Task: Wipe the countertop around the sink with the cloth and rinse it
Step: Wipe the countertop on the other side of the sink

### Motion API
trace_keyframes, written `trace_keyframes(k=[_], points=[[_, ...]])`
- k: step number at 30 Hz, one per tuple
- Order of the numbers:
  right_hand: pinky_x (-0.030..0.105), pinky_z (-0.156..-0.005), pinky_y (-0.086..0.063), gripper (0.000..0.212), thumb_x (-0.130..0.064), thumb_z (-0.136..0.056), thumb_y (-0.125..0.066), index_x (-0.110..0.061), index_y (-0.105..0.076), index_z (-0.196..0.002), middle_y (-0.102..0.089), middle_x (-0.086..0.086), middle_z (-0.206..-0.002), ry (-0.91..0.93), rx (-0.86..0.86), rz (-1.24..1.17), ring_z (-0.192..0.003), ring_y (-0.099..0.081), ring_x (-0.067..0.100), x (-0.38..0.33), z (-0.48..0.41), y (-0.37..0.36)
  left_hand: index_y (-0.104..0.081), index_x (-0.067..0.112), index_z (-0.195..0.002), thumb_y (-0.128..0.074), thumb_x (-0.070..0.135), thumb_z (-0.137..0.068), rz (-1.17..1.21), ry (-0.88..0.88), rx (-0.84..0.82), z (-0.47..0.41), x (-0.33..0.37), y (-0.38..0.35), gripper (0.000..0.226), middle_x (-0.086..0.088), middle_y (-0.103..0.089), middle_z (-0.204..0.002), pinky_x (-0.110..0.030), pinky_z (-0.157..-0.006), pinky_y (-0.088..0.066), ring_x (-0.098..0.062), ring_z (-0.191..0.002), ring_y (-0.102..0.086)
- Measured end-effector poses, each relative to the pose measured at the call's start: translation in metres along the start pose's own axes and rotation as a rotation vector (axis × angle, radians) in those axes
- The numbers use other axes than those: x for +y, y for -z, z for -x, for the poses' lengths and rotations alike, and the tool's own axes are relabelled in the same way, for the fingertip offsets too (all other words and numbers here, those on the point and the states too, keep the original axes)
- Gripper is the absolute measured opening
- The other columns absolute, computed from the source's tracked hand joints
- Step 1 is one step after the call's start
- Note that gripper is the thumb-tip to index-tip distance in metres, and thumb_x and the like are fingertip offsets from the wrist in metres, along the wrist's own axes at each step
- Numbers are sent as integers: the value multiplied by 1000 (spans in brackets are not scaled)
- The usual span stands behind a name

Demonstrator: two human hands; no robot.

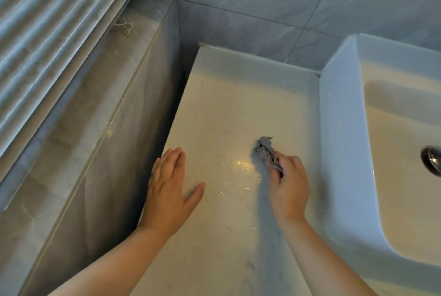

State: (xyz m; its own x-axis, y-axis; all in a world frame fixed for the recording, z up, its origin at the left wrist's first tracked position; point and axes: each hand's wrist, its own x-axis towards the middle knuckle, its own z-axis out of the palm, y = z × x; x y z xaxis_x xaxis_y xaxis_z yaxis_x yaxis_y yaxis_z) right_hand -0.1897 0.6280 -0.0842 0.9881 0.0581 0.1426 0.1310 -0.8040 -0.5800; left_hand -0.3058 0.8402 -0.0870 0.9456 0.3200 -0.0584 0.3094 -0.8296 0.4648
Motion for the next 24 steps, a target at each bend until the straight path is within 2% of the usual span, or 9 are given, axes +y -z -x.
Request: trace_keyframes(k=[2,4,6,9,11,14,17,21,24], points=[[19,-62,-39,20,-15,-89,-60,-19,-67,-108,-54,-6,-89,-3,-77,-114,-80,-57,17,-4,6,5,-20,10,-149,-28,64,-85,-5,-6,7,0,0,0,84,0,-13,-158,-31,-118,-1,-12,-145,0],[13,-66,-37,22,-14,-89,-62,-14,-65,-111,-56,-3,-92,8,-54,-191,-82,-58,15,-7,4,15,-21,10,-149,-28,63,-86,-11,-10,4,0,-1,-1,83,-1,-14,-158,-32,-118,-2,-13,-145,-1],[20,-70,-39,27,-14,-89,-61,-12,-57,-116,-60,2,-102,-6,69,-170,-88,-57,16,-6,-3,27,-20,10,-149,-27,63,-86,-21,-12,2,0,-1,-1,83,-1,-13,-158,-33,-119,-3,-13,-146,0],[33,-66,-41,29,-13,-89,-60,-9,-49,-115,-59,11,-107,-3,193,51,-93,-57,32,-1,-20,42,-20,10,-149,-26,63,-86,-25,-18,1,-2,-1,-1,83,-2,-13,-158,-35,-119,-4,-13,-146,-1],[40,-66,-46,29,-8,-87,-60,-7,-50,-114,-53,17,-109,21,196,234,-92,-55,38,10,-26,45,-21,9,-149,-27,63,-86,-26,-22,3,-1,-2,-1,82,-2,-14,-158,-36,-119,-5,-13,-146,-1],[40,-70,-48,25,-3,-87,-58,-7,-57,-112,-49,21,-108,-3,120,337,-87,-55,41,26,-26,38,-19,10,-149,-26,63,-86,-37,-23,-4,0,-4,-2,83,-1,-12,-158,-35,-119,-4,-12,-145,1],[42,-77,-46,23,-8,-89,-57,-5,-59,-111,-52,21,-106,-43,127,283,-92,-54,41,32,-19,28,-15,10,-150,-24,65,-86,-56,-39,-18,0,-5,-2,85,-1,-9,-159,-34,-119,-2,-12,-146,3],[39,-96,-36,28,-16,-96,-51,-7,-61,-120,-56,17,-124,-77,237,185,-108,-49,38,29,2,12,-16,10,-150,-25,65,-85,-52,-44,-23,-1,-5,-1,86,-2,-9,-159,-34,-119,-1,-12,-145,3],[33,-96,-38,27,-16,-95,-52,-7,-66,-116,-62,15,-120,-119,282,-13,-109,-54,33,30,3,9,-15,10,-150,-24,66,-84,-49,-43,-28,-1,-5,-1,88,-2,-8,-159,-33,-119,0,-11,-145,4]])
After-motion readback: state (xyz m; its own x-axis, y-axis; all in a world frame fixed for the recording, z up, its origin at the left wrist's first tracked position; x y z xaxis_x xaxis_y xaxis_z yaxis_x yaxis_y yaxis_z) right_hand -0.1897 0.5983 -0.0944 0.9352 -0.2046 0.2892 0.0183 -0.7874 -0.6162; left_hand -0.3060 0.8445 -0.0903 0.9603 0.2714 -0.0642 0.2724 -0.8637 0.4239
